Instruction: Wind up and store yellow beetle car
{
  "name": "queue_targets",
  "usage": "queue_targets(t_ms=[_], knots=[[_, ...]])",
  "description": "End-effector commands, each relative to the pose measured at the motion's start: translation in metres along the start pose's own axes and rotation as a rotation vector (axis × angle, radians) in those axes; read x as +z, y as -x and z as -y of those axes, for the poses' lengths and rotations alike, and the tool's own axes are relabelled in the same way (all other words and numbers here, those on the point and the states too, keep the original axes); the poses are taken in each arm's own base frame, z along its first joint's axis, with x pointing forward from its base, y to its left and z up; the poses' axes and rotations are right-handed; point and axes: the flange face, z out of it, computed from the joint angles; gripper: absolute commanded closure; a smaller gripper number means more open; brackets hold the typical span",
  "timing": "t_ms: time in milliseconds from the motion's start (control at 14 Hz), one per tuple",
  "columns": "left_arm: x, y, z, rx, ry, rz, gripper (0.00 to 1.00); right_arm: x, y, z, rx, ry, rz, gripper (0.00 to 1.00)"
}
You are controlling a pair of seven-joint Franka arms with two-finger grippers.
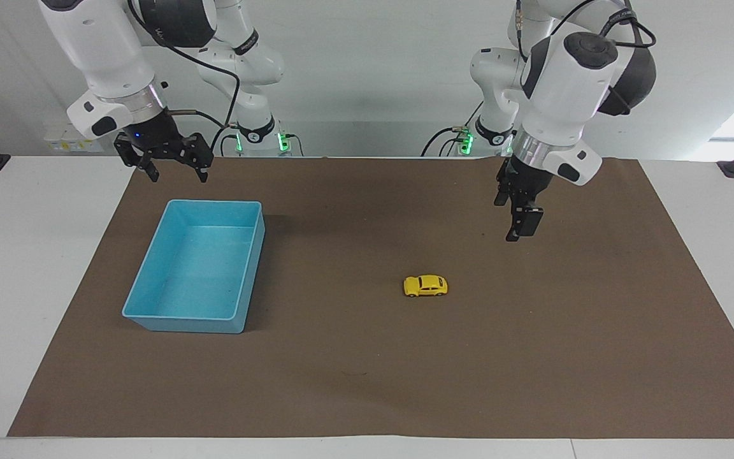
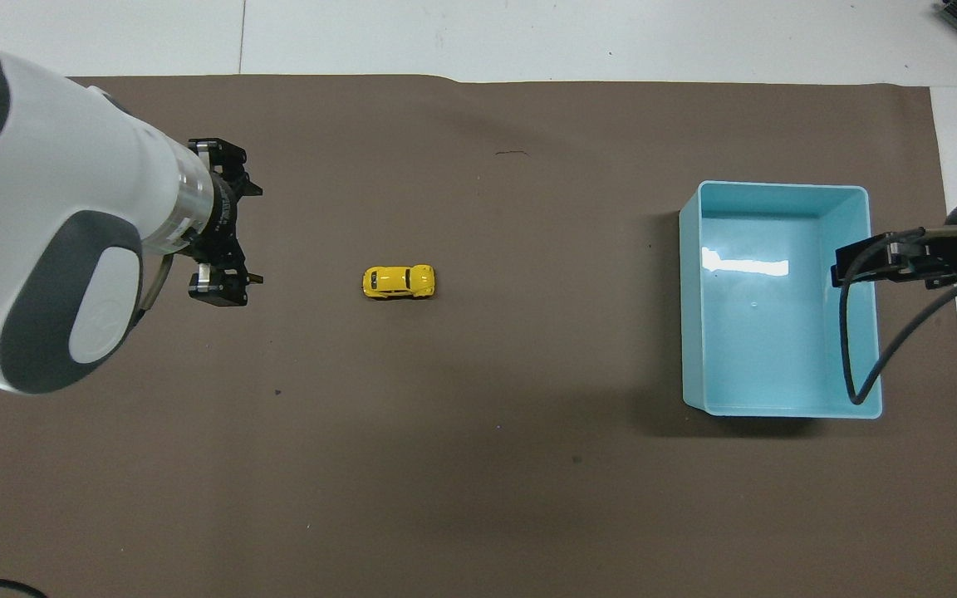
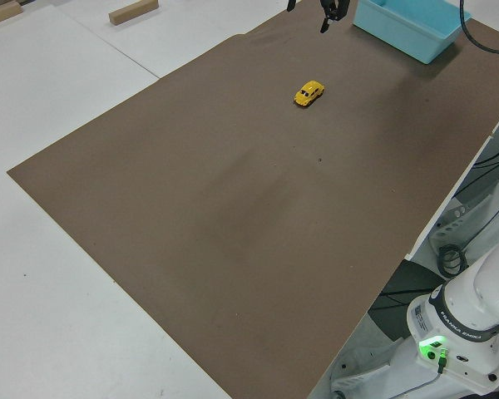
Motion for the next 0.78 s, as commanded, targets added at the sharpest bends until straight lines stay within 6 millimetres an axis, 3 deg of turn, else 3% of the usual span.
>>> queue_targets(t_ms=[0, 71, 214, 356, 499, 712], knots=[[0.018, 0.016, -0.004, -0.034, 0.006, 0.001, 0.0, -0.002, -0.003, -0.001, 0.014, -0.017, -0.01, 0.0], [0.031, 0.025, -0.003, -0.042, -0.009, -0.007, 0.0, -0.002, -0.003, -0.001, 0.014, -0.017, -0.01, 0.0], [0.08, 0.062, -0.002, -0.047, -0.048, -0.07, 0.0, -0.002, -0.003, -0.001, 0.014, -0.017, -0.01, 0.0], [0.095, 0.073, -0.007, -0.099, -0.022, -0.067, 0.0, -0.002, -0.003, -0.001, 0.014, -0.017, -0.01, 0.0], [0.112, 0.097, 0.002, -0.059, -0.026, -0.075, 0.0, -0.002, -0.003, -0.001, 0.014, -0.017, -0.01, 0.0], [0.142, 0.103, -0.003, -0.071, -0.017, -0.072, 0.0, -0.002, -0.003, -0.001, 0.014, -0.017, -0.01, 0.0]])
